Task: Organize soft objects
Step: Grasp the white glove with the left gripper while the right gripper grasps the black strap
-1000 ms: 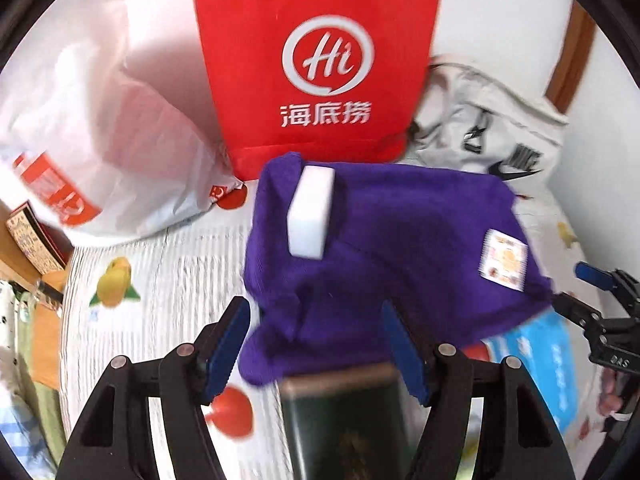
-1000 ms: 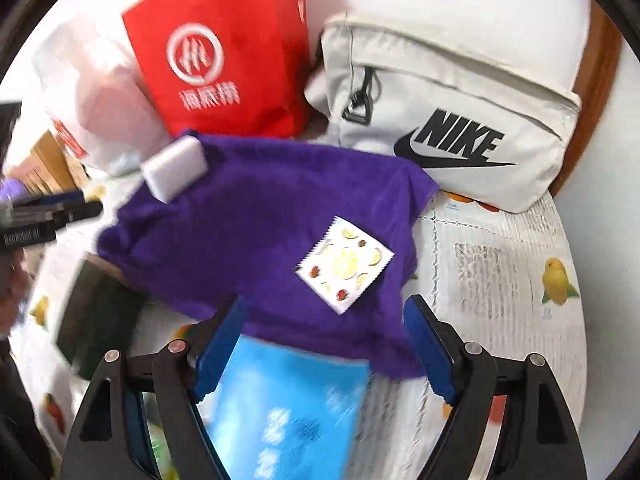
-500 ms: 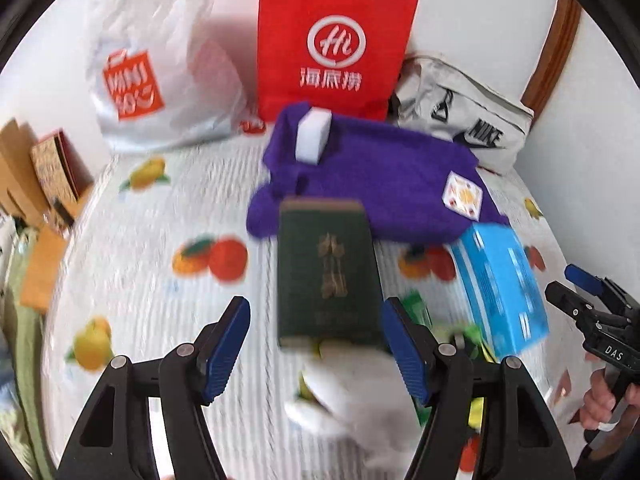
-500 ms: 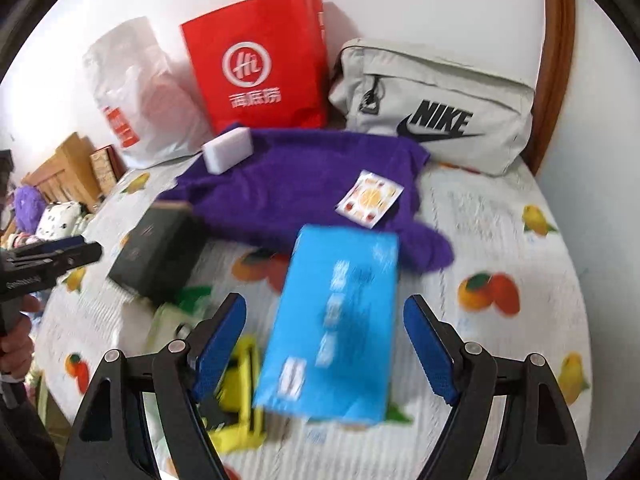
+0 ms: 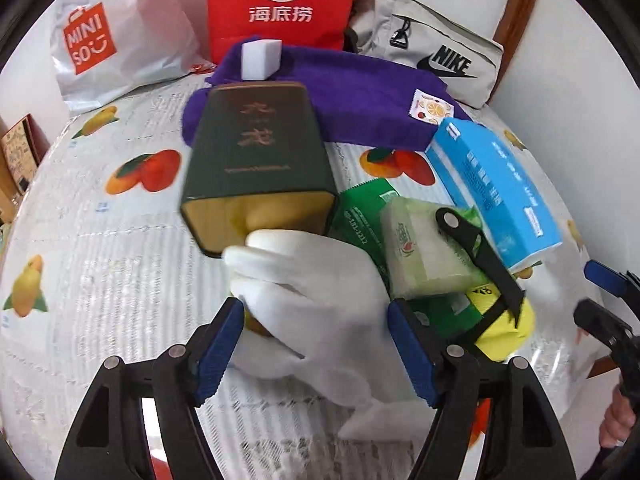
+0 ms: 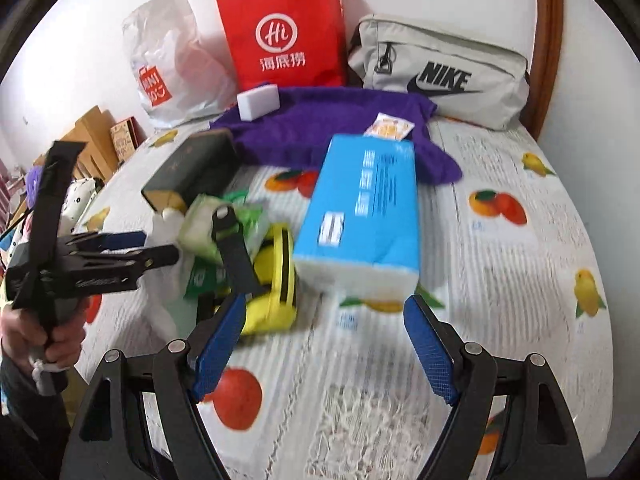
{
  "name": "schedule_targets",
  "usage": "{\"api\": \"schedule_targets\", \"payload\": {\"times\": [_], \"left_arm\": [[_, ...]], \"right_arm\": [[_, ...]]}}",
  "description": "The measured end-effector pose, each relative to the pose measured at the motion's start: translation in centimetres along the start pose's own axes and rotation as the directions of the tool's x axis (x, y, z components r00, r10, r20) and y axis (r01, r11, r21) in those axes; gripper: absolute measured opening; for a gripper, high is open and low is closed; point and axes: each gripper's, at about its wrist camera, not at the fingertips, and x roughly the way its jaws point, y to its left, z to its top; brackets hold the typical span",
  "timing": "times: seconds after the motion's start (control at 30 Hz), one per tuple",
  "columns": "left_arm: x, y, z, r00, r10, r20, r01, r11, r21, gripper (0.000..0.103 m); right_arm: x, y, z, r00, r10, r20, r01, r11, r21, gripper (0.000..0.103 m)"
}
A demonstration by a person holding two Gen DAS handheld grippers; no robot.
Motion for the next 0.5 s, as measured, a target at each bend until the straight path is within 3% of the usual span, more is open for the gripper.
{"api": "schedule_targets", "payload": {"times": [0.07, 0.13, 0.17, 0.2, 0.37, 0.5], "left_arm": [[0.5, -0.5, -0.2, 1.0, 0.015, 0.005, -0.015, 1.0, 0.025, 0.071], [0.7, -0.8, -0.3, 1.0, 0.029, 0.006, -0.03, 0.998, 0.05, 0.034], [0.8, -0.8, -0.4, 1.0, 0.017, -0.014, -0.016, 0.998, 0.057, 0.027], [0.7, -0.7, -0.4, 1.0, -0.006, -0.018, 0.007, 0.999, 0.051, 0.014], [-2.5, -0.1, -0.3, 0.997, -0.075, 0.03, 0.075, 0.997, 0.015, 0.011], [-6.2, 0.5, 0.1, 0.995, -0.06, 0.081, 0.06, 0.998, 0.006, 0.011]], "right_arm": [[0.1, -0.1, -0.6, 1.0, -0.007, -0.008, 0.007, 1.0, 0.007, 0.081], [0.0, -0.2, -0.8, 1.0, -0.005, -0.008, 0.005, 1.0, 0.018, 0.081], [-0.1, -0.3, -0.8, 1.0, -0.005, -0.004, 0.005, 1.0, 0.024, 0.081], [-0.1, -0.4, -0.9, 1.0, -0.006, -0.001, 0.006, 0.999, 0.032, 0.081], [-0.1, -0.4, -0.9, 1.0, 0.01, -0.004, -0.01, 0.999, 0.047, 0.081], [-0.1, 0.2, -0.9, 1.0, 0.031, -0.001, -0.031, 0.999, 0.037, 0.081]]}}
